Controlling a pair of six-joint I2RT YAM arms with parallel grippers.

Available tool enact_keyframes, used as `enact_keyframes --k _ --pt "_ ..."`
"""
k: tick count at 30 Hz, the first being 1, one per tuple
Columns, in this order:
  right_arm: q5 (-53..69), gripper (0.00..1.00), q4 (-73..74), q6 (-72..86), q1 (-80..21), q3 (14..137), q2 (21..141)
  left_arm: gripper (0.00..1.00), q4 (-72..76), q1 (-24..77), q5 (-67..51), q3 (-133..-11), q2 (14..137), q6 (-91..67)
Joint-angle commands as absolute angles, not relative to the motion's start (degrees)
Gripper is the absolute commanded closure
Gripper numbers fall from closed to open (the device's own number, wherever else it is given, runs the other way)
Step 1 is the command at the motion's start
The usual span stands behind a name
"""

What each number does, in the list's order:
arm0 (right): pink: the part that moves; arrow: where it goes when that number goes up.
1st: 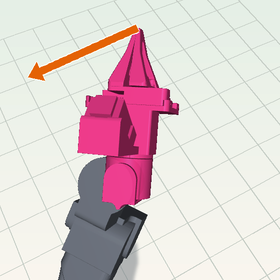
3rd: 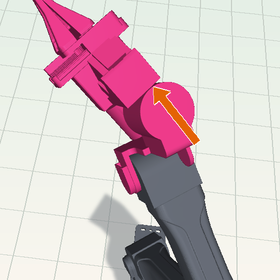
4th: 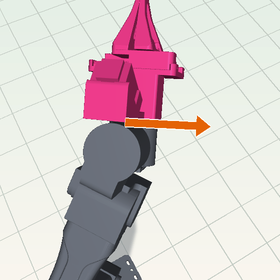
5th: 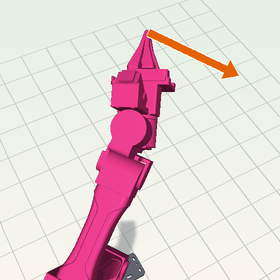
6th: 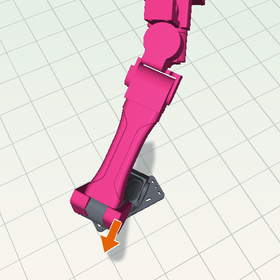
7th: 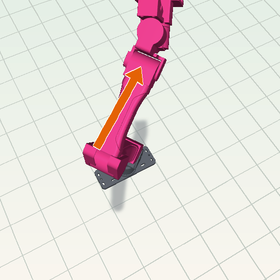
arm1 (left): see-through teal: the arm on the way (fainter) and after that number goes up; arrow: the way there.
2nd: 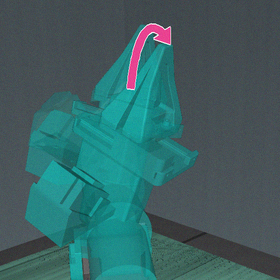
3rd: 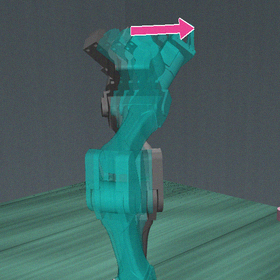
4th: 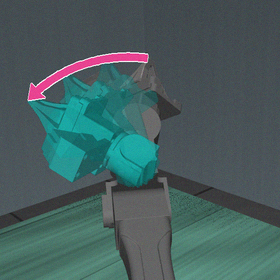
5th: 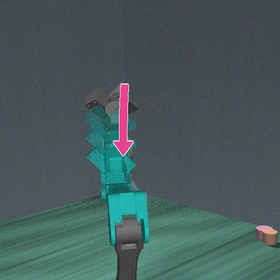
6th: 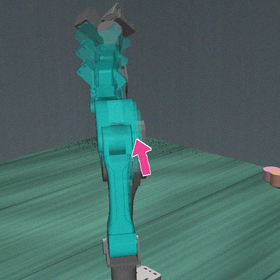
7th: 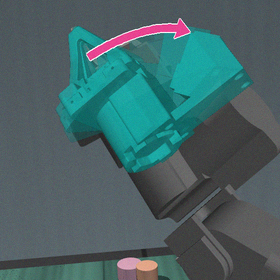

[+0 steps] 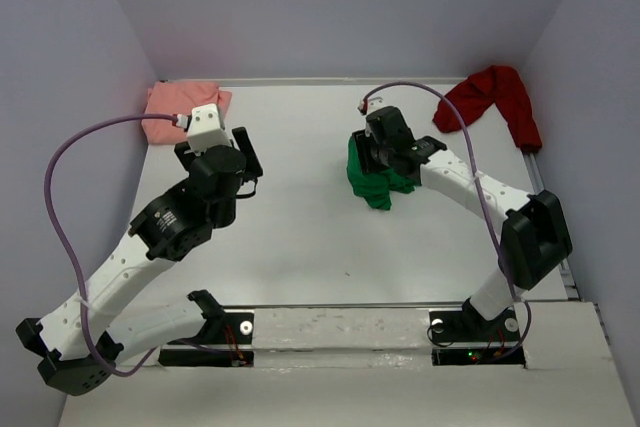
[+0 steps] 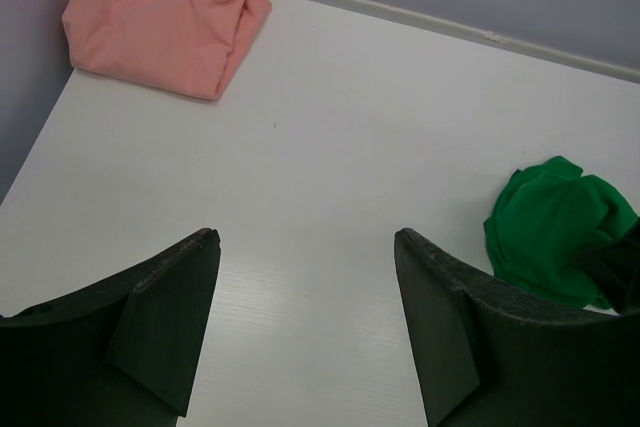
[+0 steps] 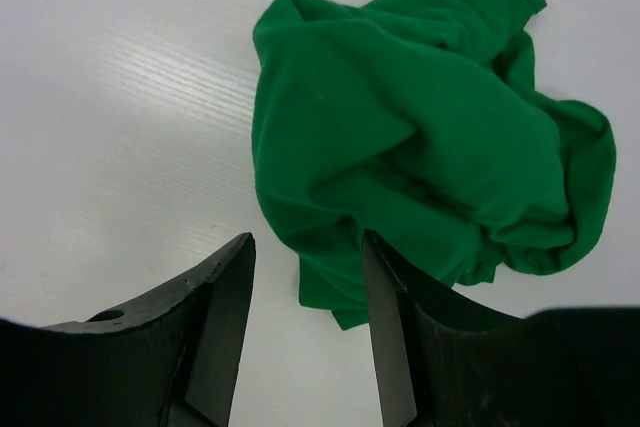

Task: Fold and stack the t-shirts
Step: Flatten the tshirt out

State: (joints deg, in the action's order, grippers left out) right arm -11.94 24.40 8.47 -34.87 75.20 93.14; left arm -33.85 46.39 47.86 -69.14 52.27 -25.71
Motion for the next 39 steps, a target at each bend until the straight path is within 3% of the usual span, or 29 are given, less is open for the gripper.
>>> enact_keyframes --k 1,24,27,28,31,37,39 --pt "-11.69 0.48 19.34 10.28 -35.16 72.25 92.37 0.20 -33.57 46.32 49.83 -71.28 50.98 -25.31" --pt "-19.95 0.49 19.42 7.29 -35.16 79.02 98.09 0.20 -33.75 46.32 49.92 -70.23 49.57 -25.05" --pt "-19.34 0.55 19.16 8.08 -35.16 78.05 99.22 0.20 -33.66 46.32 50.19 -69.87 49.22 -24.87" --pt "-19.16 0.63 18.90 8.52 -35.16 77.79 99.49 0.20 -33.75 46.32 50.36 -69.79 49.22 -24.79" --pt "-17.76 0.73 17.24 8.97 -35.16 76.47 100.11 0.20 -33.92 46.32 50.36 -69.79 49.22 -24.87" --pt "-18.19 0.74 16.61 8.44 -35.16 77.61 101.78 0.20 -34.10 46.32 50.62 -69.52 48.87 -24.79" --pt "-18.54 0.79 16.61 8.17 -35.16 78.66 101.95 0.20 -34.19 46.32 50.71 -69.52 48.95 -24.87"
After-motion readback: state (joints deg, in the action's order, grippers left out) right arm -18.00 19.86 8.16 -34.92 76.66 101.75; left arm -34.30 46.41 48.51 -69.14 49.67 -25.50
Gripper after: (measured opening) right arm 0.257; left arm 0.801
